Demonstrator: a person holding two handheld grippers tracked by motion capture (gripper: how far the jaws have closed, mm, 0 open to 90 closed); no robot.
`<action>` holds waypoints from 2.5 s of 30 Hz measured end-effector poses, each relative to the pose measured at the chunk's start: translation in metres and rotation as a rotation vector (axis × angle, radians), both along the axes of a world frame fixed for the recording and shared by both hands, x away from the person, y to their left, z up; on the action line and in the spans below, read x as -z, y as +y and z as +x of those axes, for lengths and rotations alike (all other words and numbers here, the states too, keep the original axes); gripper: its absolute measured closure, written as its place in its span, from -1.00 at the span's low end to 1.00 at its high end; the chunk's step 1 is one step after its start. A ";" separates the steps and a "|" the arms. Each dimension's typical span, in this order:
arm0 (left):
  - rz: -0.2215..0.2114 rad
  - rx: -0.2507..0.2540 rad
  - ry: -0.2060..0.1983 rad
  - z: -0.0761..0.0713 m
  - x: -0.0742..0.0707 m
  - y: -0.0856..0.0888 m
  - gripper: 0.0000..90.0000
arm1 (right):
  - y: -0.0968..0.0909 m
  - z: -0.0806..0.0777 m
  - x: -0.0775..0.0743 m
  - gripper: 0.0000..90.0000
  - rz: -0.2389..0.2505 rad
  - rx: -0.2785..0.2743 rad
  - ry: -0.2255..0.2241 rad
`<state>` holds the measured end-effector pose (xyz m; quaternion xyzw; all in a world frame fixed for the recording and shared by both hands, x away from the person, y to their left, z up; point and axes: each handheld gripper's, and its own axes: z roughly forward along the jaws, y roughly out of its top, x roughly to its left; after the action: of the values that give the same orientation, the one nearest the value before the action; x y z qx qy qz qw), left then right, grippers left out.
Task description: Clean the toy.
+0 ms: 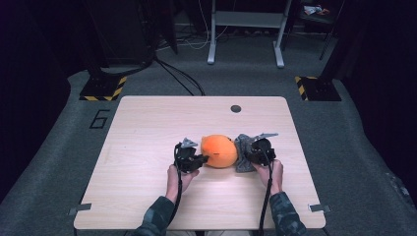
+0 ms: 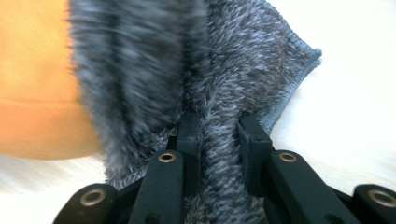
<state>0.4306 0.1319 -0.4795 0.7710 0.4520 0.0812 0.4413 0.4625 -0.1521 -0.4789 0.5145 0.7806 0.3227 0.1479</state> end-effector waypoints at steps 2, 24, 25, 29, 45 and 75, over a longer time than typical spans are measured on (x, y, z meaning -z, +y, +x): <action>0.002 0.005 -0.005 0.000 0.000 0.000 0.85 | -0.004 -0.003 -0.011 0.65 0.005 -0.004 -0.036; 0.019 0.026 -0.027 -0.001 -0.003 -0.003 0.84 | 0.082 -0.025 -0.064 0.63 -0.074 -0.230 -0.186; 0.019 0.026 -0.025 -0.001 -0.003 -0.003 0.84 | 0.085 -0.026 -0.061 0.62 -0.097 -0.226 -0.181; 0.019 0.028 -0.024 -0.001 -0.003 -0.003 0.84 | 0.086 -0.026 -0.058 0.59 -0.122 -0.221 -0.208; 0.009 0.033 -0.018 -0.001 -0.002 -0.004 0.84 | 0.067 -0.030 -0.049 0.63 -0.117 -0.218 -0.225; -0.016 0.029 0.006 0.002 0.002 0.002 0.83 | 0.009 -0.005 0.024 0.64 -0.081 -0.050 -0.030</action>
<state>0.4328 0.1341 -0.4819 0.7740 0.4429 0.0690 0.4473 0.4572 -0.1434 -0.5024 0.4837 0.8033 0.3020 0.1721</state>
